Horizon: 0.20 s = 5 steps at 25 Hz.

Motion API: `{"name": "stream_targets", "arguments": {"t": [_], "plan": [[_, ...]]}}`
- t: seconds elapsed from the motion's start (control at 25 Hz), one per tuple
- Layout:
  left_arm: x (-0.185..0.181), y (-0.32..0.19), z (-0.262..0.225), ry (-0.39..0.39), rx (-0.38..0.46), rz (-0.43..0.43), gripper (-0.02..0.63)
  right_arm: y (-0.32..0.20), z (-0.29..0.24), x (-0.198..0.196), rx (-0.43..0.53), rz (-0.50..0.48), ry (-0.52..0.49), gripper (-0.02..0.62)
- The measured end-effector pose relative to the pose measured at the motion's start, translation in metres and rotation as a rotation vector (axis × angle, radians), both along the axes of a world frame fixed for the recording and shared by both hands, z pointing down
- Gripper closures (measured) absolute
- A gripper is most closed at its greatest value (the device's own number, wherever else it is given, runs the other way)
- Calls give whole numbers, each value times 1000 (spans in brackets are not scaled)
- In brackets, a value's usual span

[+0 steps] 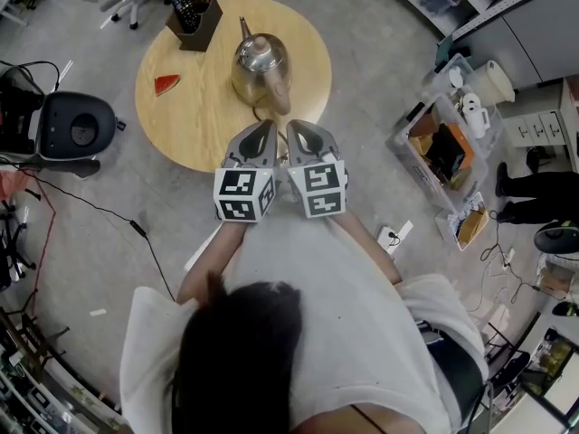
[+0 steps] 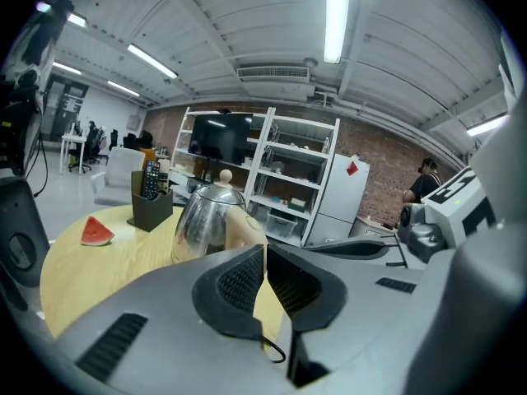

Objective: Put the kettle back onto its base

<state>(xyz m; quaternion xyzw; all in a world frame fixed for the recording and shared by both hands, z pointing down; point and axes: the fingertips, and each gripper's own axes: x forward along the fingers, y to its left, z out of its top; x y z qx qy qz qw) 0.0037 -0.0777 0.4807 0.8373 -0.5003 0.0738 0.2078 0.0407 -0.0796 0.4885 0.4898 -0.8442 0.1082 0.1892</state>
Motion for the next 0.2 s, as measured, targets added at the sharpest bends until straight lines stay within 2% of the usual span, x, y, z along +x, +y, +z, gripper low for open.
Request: {"name": "stream_targets", "arguments": {"t": [0.2], "plan": [[0,1,-1,2,-1,2,571,2,1,-2,-6,-6,-4,569]]}}
